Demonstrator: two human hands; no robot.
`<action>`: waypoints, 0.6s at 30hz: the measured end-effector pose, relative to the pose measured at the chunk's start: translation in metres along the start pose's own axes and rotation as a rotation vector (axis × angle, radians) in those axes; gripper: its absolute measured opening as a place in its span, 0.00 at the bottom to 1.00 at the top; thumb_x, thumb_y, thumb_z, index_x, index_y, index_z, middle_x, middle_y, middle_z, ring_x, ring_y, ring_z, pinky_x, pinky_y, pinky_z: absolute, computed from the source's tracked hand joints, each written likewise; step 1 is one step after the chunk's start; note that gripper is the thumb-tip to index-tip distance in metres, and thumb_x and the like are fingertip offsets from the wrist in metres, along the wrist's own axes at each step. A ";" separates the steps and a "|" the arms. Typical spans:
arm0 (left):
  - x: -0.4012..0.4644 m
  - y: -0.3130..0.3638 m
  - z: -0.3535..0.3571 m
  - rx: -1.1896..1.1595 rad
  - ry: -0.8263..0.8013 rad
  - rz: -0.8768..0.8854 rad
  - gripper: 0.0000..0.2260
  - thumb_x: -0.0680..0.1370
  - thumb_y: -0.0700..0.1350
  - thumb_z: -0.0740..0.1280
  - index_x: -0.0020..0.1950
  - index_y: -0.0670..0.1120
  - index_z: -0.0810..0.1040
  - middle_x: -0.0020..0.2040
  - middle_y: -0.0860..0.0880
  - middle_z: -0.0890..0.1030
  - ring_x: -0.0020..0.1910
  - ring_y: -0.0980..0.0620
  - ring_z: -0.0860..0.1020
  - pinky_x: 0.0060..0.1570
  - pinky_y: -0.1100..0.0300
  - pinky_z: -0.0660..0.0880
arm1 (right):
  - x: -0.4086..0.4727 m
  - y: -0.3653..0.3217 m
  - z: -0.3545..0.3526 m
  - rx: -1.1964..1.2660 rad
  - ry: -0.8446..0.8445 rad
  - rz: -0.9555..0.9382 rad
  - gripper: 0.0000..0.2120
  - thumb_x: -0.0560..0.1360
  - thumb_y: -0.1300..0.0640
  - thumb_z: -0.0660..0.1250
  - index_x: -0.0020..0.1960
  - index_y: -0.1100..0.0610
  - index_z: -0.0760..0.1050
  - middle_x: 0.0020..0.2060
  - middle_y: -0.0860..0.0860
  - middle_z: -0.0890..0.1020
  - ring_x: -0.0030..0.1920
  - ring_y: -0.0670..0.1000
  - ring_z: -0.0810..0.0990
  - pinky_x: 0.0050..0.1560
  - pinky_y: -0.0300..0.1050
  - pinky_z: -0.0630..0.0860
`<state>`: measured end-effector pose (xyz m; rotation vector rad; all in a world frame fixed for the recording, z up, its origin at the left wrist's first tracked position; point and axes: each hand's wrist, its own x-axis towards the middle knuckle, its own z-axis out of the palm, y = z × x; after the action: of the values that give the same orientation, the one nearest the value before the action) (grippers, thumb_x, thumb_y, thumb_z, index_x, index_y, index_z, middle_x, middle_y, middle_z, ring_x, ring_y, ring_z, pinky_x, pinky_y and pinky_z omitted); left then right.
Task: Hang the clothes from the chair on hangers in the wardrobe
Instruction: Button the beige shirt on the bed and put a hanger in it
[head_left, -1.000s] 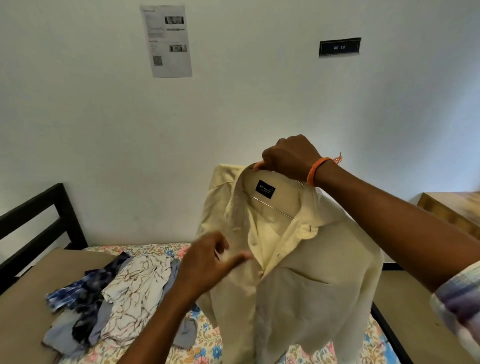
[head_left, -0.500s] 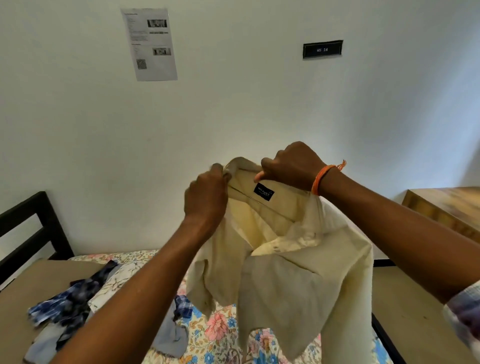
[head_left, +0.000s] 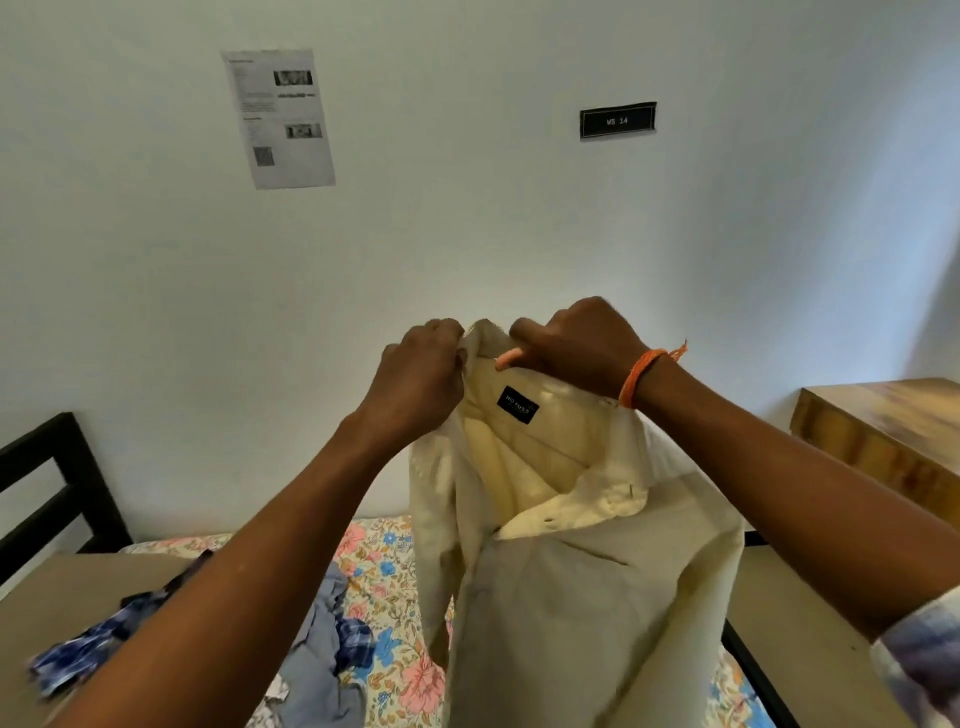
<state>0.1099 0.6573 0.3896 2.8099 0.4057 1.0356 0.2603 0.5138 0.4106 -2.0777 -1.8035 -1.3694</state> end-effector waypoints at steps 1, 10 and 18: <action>0.001 0.004 -0.001 0.004 0.003 -0.017 0.07 0.83 0.44 0.58 0.55 0.43 0.74 0.49 0.46 0.79 0.45 0.45 0.77 0.45 0.49 0.75 | 0.000 -0.006 0.000 0.007 -0.006 -0.033 0.32 0.78 0.33 0.48 0.40 0.58 0.75 0.18 0.51 0.64 0.16 0.53 0.61 0.22 0.38 0.61; 0.006 -0.021 -0.016 -0.125 0.016 0.116 0.14 0.80 0.35 0.61 0.58 0.48 0.80 0.53 0.49 0.74 0.50 0.49 0.75 0.47 0.57 0.74 | -0.015 -0.022 0.002 0.018 -0.559 -0.004 0.58 0.70 0.31 0.67 0.80 0.55 0.32 0.28 0.49 0.64 0.27 0.47 0.65 0.34 0.44 0.69; -0.004 -0.007 0.015 -0.088 -0.219 0.138 0.11 0.80 0.44 0.61 0.62 0.49 0.76 0.55 0.50 0.79 0.54 0.50 0.76 0.53 0.49 0.75 | 0.005 -0.023 0.003 0.053 -0.102 -0.139 0.35 0.61 0.30 0.72 0.50 0.61 0.77 0.20 0.52 0.69 0.17 0.55 0.66 0.24 0.40 0.58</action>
<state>0.1150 0.6628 0.3743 2.8632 0.1415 0.7349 0.2423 0.5268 0.4013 -2.0657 -2.0363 -1.2507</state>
